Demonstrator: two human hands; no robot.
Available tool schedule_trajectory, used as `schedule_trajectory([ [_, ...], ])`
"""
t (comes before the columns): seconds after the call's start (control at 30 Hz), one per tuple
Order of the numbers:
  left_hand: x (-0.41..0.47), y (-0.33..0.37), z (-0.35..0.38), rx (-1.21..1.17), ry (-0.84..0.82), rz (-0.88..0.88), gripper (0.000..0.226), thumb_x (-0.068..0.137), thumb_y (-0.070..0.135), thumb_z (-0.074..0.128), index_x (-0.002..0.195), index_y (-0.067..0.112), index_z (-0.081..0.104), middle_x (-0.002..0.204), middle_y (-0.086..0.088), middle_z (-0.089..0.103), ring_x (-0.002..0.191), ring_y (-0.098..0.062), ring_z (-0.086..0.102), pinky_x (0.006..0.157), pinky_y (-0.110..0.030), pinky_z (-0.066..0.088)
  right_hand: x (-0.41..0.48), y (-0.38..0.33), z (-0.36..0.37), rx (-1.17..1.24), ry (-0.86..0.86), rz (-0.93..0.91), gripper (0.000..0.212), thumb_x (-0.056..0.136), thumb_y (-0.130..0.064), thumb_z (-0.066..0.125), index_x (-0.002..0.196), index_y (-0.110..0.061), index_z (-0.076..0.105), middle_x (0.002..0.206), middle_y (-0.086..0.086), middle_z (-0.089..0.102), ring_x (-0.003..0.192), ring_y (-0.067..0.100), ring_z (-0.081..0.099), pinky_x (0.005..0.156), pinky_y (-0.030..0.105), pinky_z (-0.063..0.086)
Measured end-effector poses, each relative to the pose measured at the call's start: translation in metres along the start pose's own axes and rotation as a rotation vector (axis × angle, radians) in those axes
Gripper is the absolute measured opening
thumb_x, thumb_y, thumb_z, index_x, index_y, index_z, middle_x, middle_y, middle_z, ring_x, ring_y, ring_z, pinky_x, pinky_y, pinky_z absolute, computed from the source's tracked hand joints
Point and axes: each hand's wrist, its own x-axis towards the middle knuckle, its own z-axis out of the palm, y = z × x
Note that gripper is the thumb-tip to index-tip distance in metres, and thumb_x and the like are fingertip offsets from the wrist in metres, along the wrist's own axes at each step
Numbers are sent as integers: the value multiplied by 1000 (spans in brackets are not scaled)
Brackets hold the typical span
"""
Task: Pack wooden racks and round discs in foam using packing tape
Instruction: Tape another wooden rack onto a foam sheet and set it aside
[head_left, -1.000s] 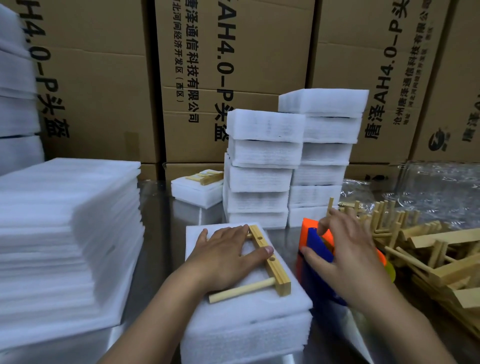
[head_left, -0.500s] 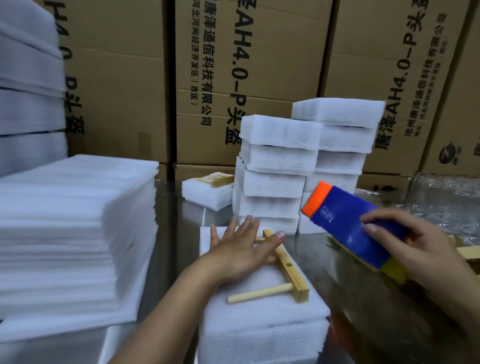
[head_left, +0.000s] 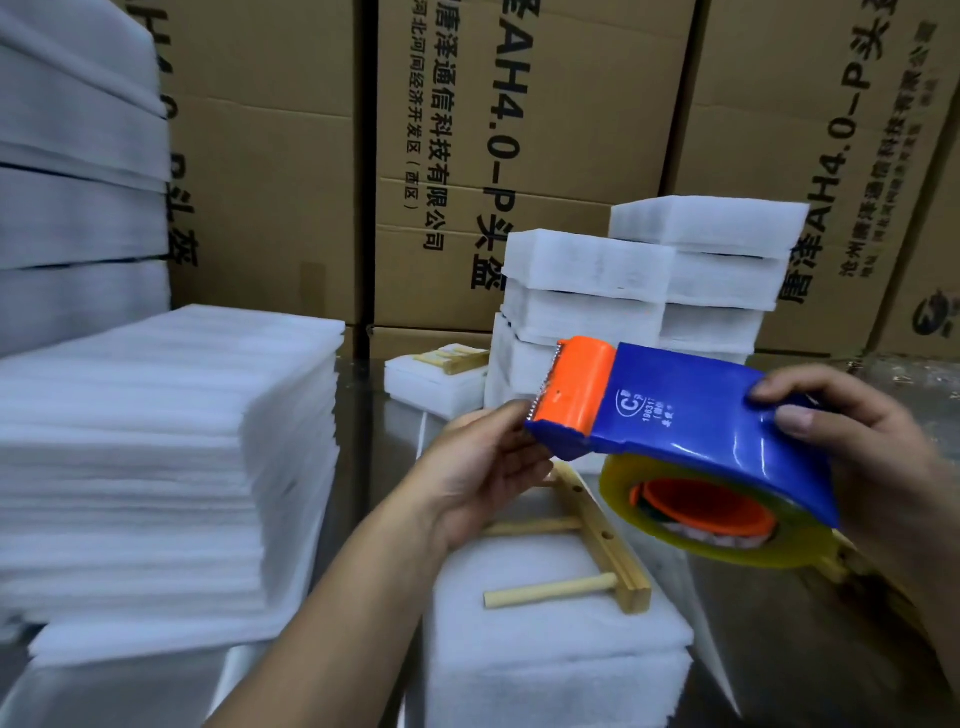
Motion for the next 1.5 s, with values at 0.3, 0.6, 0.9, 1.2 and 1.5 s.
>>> schedule_trajectory([
  [0.3, -2, 3, 2, -135, 109, -76, 12, 90, 10, 58, 80, 5, 63, 55, -4, 63, 43, -6, 58, 44, -14, 48, 4, 3, -19, -106, -258, 96, 62, 36, -18, 90, 92, -34, 67, 102, -6, 67, 86, 17, 69, 64, 32, 59],
  [0.6, -10, 12, -1, -54, 43, -102, 22, 87, -1, 56, 70, 3, 70, 58, -8, 66, 49, -8, 63, 48, -15, 51, -3, -4, -16, -837, -215, -60, 77, 53, -34, 83, 115, -60, 45, 119, -32, 41, 110, 0, 50, 82, 38, 54],
  [0.9, -29, 14, 9, 245, 71, -4, 15, 90, 4, 56, 84, 2, 69, 65, -9, 70, 57, -10, 68, 49, -17, 53, 2, -21, -28, -794, -221, -257, 70, 52, -40, 74, 115, -61, 53, 126, -12, 43, 123, 0, 42, 87, 5, 43],
  [1.2, -53, 27, 15, 375, 251, 213, 26, 92, 12, 57, 72, 1, 67, 52, -3, 64, 44, -5, 60, 45, -13, 48, 9, -26, -17, -761, -280, -331, 74, 55, -43, 82, 119, -61, 50, 129, -14, 42, 123, -4, 41, 86, 2, 42],
  [1.5, -93, 73, -6, 646, 532, 610, 23, 88, 11, 63, 65, 14, 66, 47, 7, 63, 42, 1, 56, 47, -11, 48, 13, -9, -41, -563, -277, -162, 99, 51, -8, 88, 130, -52, 47, 132, -18, 44, 105, 3, 63, 74, 21, 57],
])
